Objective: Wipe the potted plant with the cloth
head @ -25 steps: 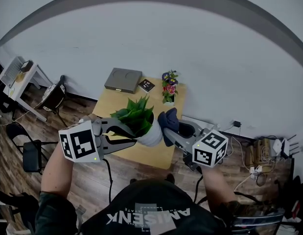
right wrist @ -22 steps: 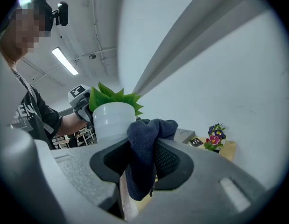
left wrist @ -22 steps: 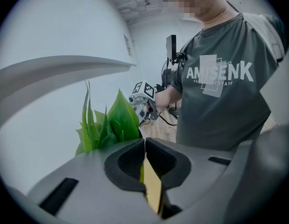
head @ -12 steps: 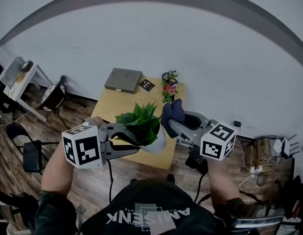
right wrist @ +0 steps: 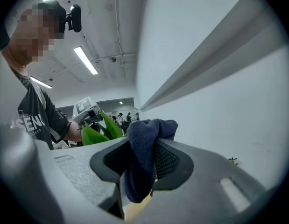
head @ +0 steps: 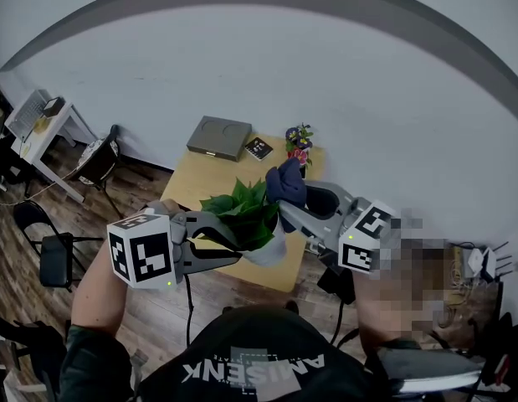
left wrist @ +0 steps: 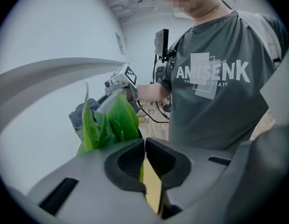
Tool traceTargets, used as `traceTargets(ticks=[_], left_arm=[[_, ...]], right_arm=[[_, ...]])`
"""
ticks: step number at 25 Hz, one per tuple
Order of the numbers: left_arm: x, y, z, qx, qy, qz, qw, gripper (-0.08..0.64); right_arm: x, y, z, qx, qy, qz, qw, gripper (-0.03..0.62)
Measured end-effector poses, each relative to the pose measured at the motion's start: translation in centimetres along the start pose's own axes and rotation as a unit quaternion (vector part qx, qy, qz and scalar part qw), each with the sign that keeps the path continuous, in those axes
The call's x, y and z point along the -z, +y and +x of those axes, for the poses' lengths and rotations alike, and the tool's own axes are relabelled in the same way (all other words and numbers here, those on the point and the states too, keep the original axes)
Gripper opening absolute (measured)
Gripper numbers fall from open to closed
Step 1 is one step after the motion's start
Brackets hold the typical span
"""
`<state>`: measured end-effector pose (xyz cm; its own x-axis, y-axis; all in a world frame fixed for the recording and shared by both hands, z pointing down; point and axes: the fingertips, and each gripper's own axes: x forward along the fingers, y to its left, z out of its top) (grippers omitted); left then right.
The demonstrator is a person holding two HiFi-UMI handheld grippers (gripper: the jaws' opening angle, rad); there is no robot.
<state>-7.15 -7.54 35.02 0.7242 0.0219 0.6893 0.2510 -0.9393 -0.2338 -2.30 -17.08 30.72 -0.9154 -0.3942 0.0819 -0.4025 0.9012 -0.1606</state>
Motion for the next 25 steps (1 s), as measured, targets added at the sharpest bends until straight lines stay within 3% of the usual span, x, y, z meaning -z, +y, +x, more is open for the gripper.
traceTargets(ticks=[17,25], left_arm=[[-0.4,0.2,0.3,-0.006,-0.001,0.008,0.9999,0.011],[-1.1,-0.1,0.7,0.005,0.001,0.024,0.9997,0.011]], right_arm=[[7.7,-1.1,-2.5,0.028,0.03,0.093,0.995,0.132],[10.9,-0.8,-3.9,0.02,0.057,0.111,0.992,0.132]])
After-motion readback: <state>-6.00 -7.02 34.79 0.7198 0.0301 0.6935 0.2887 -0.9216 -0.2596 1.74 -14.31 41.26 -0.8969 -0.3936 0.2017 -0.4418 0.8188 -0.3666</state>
